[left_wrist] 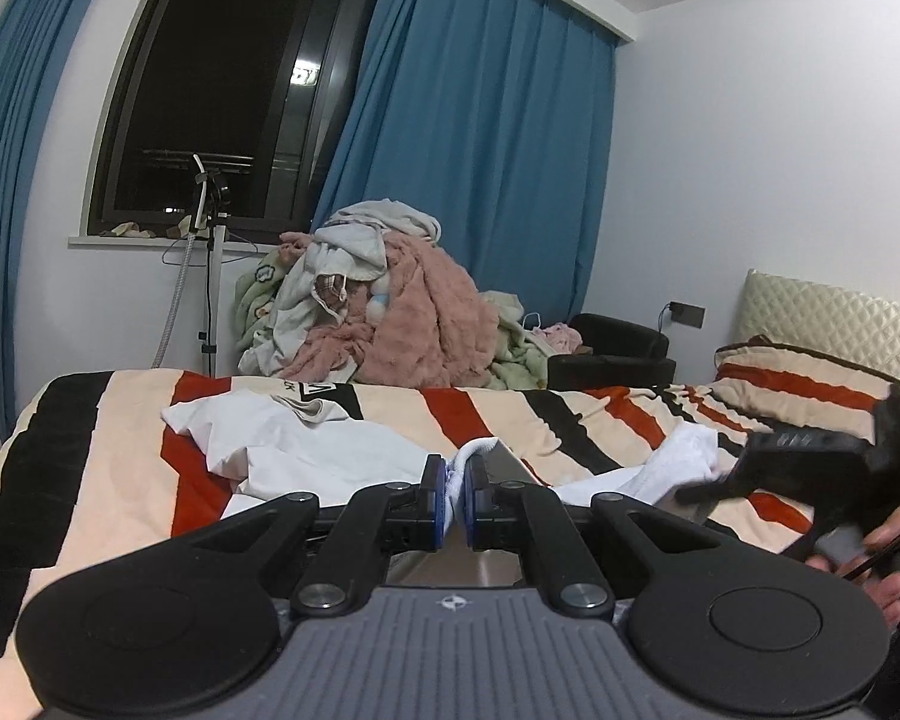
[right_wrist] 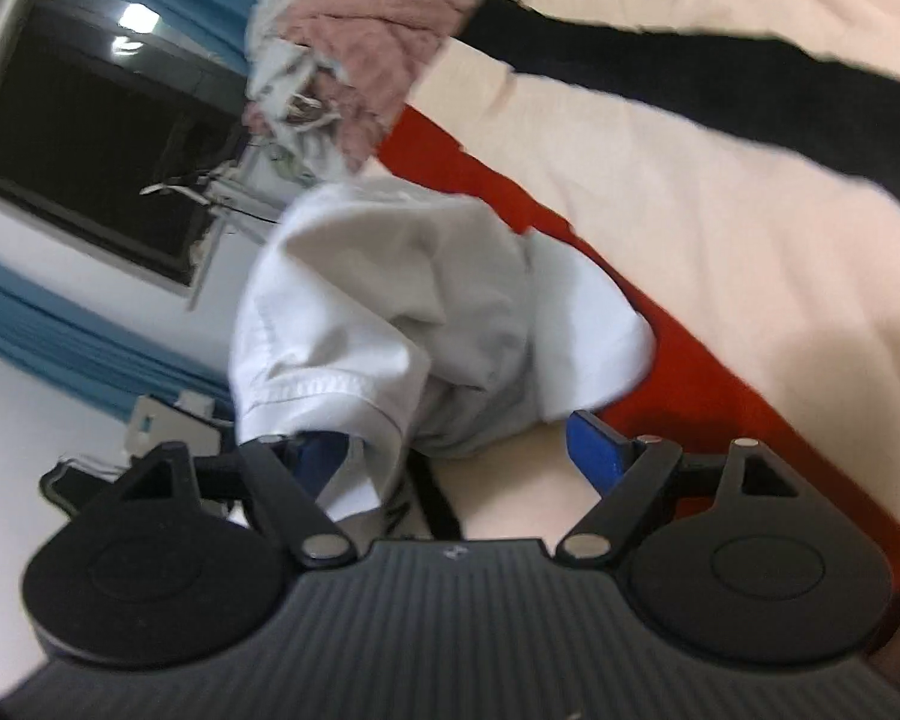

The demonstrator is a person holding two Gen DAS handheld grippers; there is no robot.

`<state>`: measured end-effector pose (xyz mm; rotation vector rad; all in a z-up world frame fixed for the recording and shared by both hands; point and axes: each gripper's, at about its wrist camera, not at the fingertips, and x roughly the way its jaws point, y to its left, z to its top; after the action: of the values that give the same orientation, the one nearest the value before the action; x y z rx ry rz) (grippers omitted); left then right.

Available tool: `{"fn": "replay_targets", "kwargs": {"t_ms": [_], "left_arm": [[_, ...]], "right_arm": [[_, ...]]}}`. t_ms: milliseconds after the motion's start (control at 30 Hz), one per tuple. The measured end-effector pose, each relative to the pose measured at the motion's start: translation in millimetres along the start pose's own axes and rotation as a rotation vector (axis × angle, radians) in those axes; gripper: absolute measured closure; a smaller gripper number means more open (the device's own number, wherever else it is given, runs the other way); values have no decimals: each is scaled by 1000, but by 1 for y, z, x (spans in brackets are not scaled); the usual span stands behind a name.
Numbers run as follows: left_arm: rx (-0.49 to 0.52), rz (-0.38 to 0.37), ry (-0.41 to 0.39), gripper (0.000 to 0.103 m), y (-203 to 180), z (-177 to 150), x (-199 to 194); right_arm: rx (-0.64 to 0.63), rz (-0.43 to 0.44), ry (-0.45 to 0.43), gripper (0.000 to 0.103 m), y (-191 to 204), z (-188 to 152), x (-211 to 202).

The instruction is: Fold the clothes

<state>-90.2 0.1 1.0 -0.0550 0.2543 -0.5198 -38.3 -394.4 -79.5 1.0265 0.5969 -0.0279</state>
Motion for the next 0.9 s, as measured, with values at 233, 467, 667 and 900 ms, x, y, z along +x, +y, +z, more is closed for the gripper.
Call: {"fn": "replay_targets", "kwargs": {"t_ms": [233,467,667,900], "left_arm": [[-7,-10,3,97,2,0,-1],[5,-20,4,97,0,0,-1],[14,-18,5,96,0,-1,0],[23,-10,15,96,1,-2,0]], "right_arm": [[-117,122,-258,20,14,18,-53],[-554,128,-220,20,71,-18,-44],[-993,110,-30,22,119,-98,4],[-1066,41,-122,22,130,-116,12]]}}
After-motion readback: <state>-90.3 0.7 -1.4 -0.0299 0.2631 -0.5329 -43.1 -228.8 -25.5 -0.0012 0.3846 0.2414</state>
